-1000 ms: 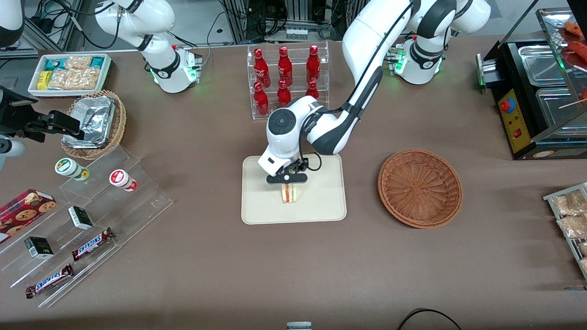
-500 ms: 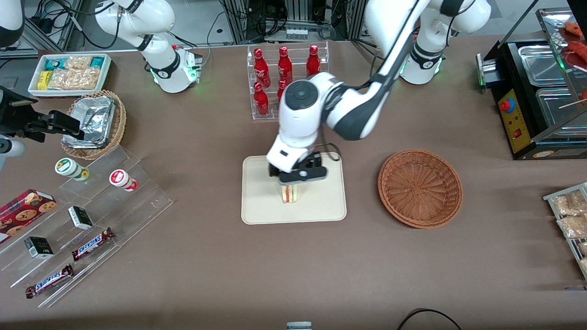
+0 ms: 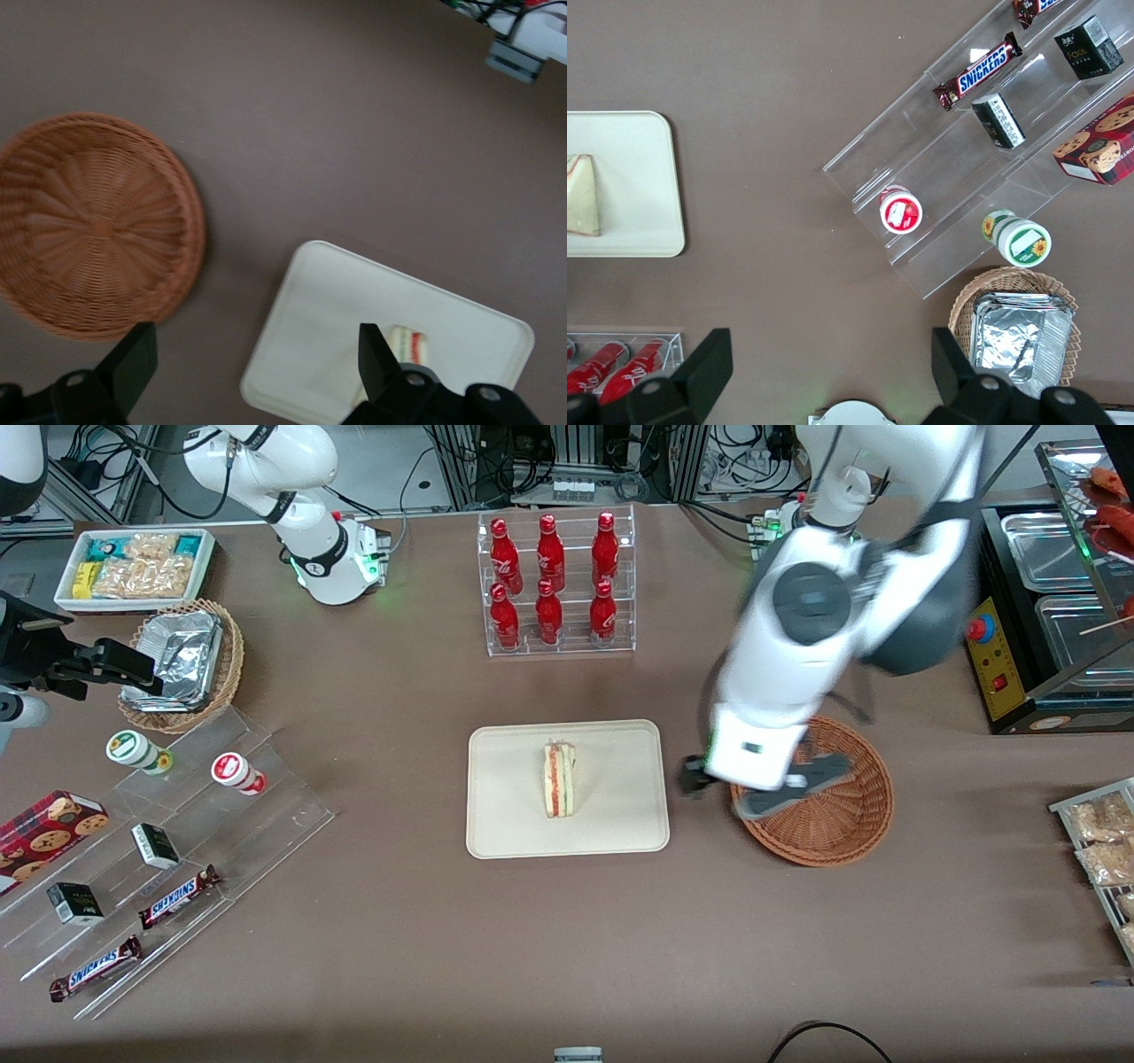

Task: Place sandwich from basket to tray

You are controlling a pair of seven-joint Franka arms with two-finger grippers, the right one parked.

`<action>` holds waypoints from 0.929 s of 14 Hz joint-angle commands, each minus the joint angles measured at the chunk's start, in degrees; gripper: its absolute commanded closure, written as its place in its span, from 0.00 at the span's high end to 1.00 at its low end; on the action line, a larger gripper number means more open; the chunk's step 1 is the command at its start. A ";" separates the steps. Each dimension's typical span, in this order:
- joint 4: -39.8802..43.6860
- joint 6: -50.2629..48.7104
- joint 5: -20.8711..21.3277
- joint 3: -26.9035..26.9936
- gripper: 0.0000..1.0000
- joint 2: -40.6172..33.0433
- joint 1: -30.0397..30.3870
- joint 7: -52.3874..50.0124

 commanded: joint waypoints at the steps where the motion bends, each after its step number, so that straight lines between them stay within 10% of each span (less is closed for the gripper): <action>1: -6.11 -2.60 0.63 -0.65 1.00 -6.77 4.52 9.17; 13: -13.86 -13.50 0.72 4.27 1.00 -22.16 14.65 43.30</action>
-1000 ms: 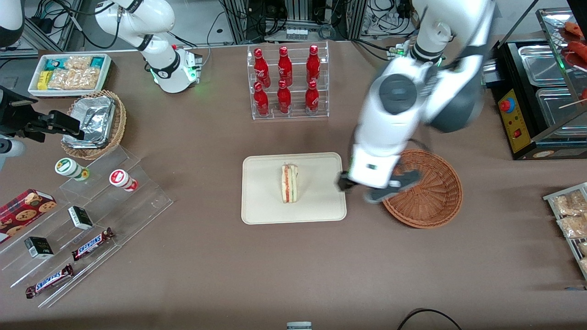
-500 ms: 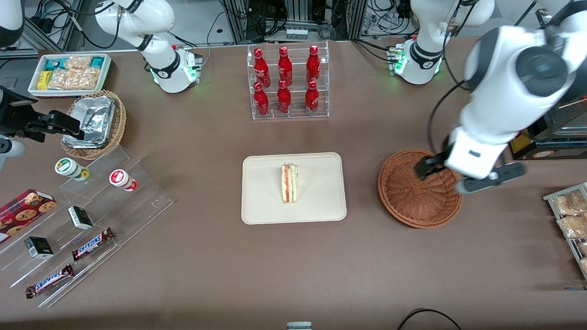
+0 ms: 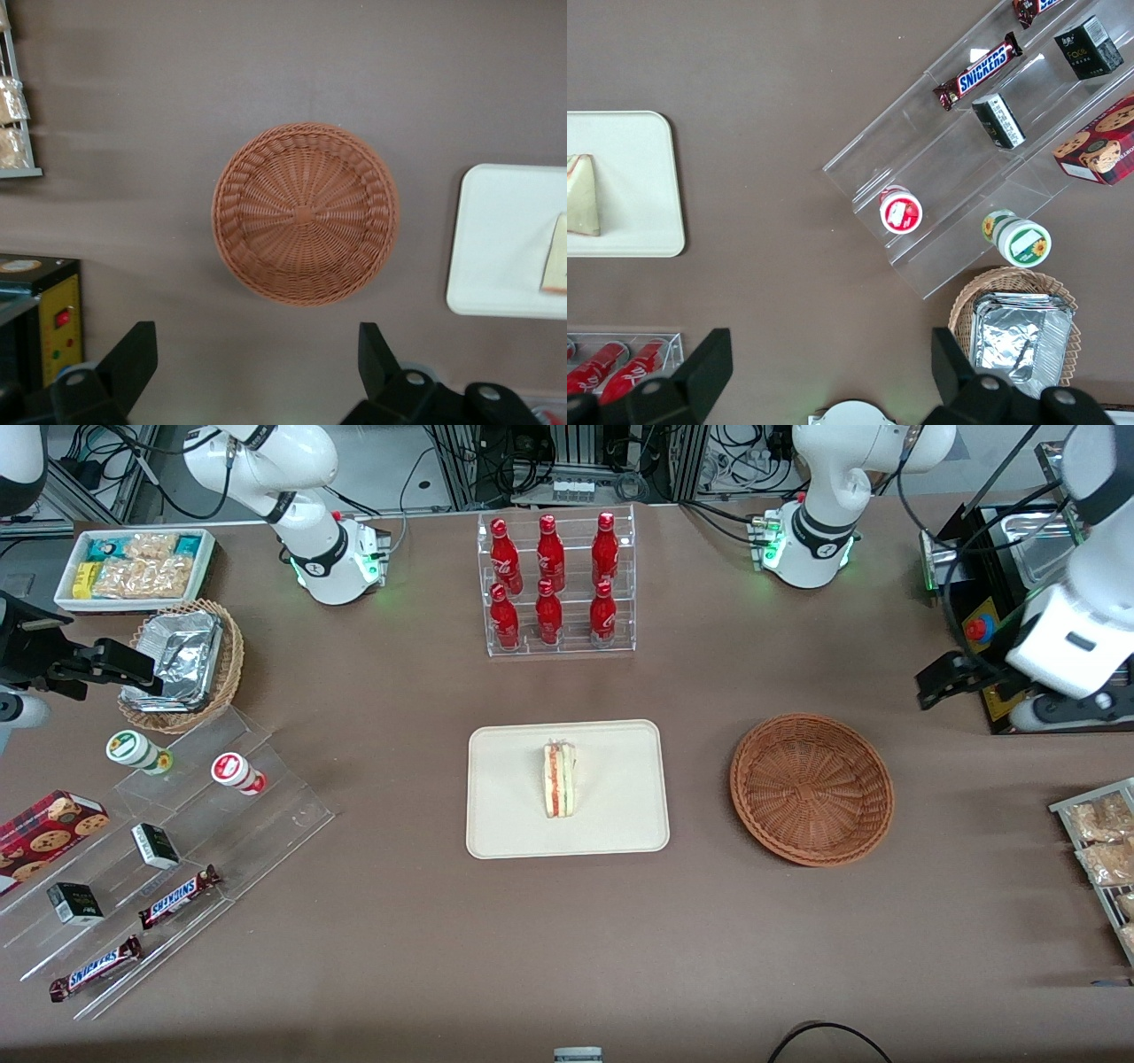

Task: Place sandwich from basket to tray

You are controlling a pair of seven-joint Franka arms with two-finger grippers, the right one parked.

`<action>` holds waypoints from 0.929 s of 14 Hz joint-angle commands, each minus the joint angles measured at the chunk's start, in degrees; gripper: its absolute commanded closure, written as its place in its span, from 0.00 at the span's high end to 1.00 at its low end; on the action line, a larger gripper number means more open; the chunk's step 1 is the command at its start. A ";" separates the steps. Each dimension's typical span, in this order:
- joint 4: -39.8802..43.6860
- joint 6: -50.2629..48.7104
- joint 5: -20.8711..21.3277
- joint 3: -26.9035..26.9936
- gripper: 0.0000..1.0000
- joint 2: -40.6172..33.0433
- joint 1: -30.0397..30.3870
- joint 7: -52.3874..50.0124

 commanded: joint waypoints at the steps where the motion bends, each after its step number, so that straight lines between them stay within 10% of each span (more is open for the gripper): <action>1: -3.32 -1.29 0.73 1.18 1.00 -4.17 -0.07 3.82; 5: -3.59 -0.41 0.30 2.52 1.00 -3.24 3.59 6.81; 10: 1.86 -0.41 -0.15 -15.39 1.00 2.93 18.71 6.90; 13: 3.18 -1.11 -0.15 -16.83 1.00 2.23 20.59 7.43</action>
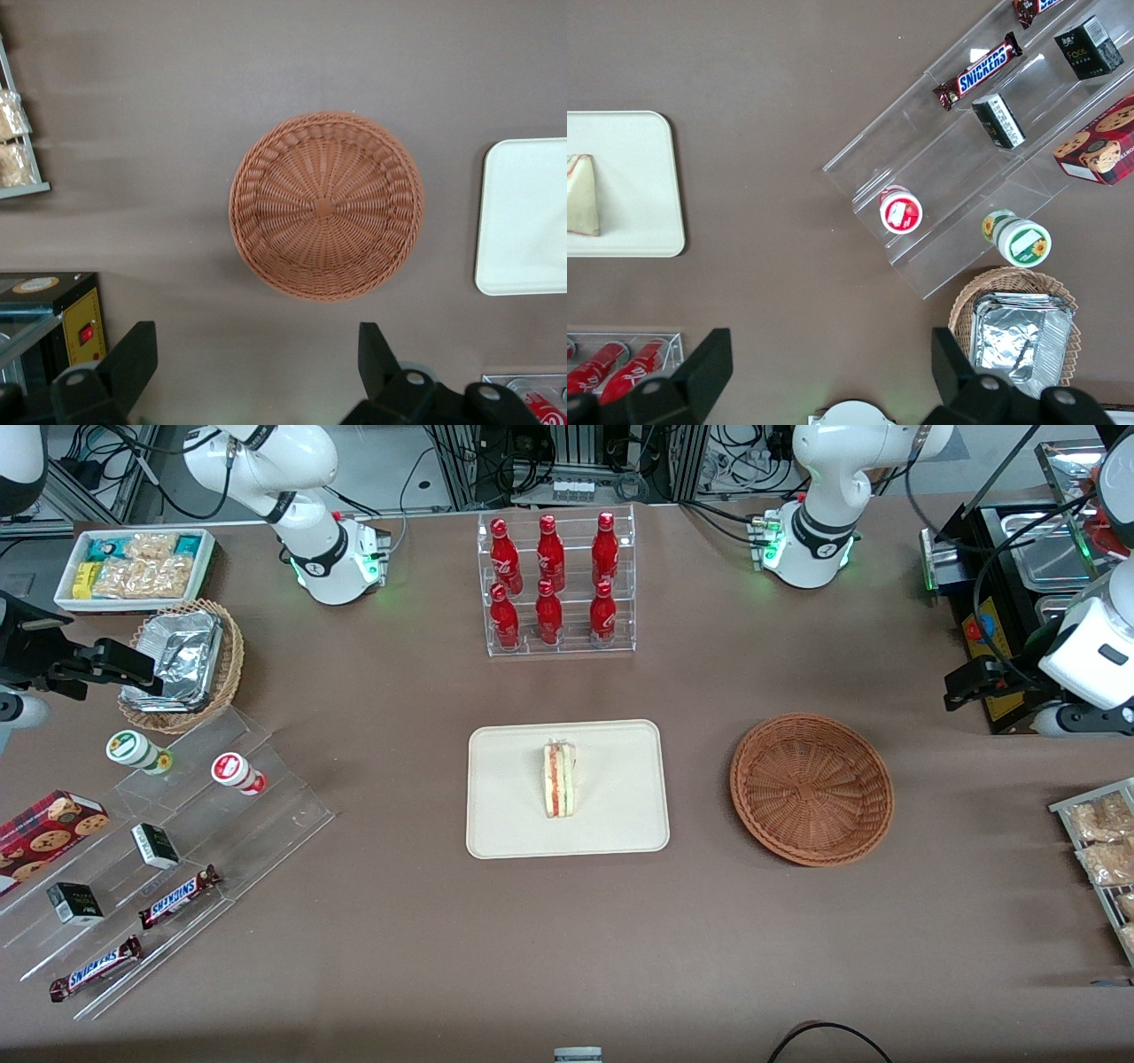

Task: Place sandwich from basket to tray

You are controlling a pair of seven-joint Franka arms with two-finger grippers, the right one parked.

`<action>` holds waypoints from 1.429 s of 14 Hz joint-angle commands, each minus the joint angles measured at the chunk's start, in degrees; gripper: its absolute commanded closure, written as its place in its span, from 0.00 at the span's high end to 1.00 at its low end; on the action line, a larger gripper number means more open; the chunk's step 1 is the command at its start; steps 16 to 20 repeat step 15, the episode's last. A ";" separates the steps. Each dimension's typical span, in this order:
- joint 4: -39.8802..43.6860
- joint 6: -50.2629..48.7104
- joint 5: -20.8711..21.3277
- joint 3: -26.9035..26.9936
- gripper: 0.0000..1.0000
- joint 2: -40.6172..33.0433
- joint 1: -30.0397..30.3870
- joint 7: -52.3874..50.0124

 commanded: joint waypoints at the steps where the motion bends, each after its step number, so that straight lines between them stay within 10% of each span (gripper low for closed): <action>1: 2.02 -1.69 0.04 -1.07 1.00 -0.58 1.80 2.51; 20: -1.49 -1.35 -0.22 0.95 1.00 -4.63 -0.75 1.91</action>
